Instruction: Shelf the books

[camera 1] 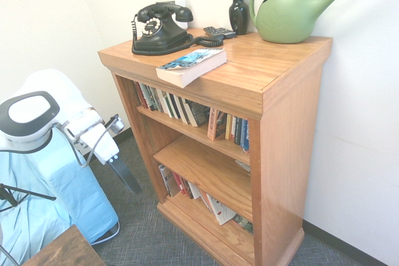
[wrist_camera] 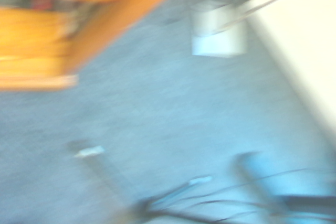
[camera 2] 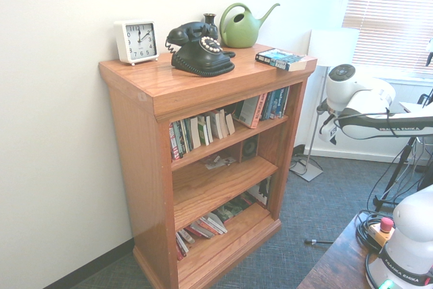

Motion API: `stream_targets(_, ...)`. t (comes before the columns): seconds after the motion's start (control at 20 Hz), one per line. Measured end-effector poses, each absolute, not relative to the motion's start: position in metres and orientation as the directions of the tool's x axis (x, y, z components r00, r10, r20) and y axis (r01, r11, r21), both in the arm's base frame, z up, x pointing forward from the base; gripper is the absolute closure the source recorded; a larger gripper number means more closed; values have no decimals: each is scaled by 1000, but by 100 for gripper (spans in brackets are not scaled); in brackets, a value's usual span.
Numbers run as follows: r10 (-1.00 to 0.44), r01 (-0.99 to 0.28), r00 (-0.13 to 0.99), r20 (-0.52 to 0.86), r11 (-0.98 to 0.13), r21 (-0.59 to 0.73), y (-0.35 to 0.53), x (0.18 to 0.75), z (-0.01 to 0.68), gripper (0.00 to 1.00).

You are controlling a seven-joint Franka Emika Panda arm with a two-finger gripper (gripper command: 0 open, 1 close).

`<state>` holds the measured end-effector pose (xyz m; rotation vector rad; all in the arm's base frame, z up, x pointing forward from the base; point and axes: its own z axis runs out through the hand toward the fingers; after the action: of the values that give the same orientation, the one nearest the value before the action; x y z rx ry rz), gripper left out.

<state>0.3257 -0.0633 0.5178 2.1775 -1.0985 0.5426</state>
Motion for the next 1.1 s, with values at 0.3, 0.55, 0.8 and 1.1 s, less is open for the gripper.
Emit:
stream_targets(0.3, -362, -830, 557, 748, -256, 495, -52, 346, 576, 0)
stream_targets(0.55, -228, -808, 582, 780, -55, 587, -12, 369, 591, 0)
stream_targets(0.8, -195, -778, 608, 770, 47, 626, 10, 407, 585, 0)
stream_targets(1.1, -150, -778, 609, 779, 76, 623, 20, 458, 588, 0)
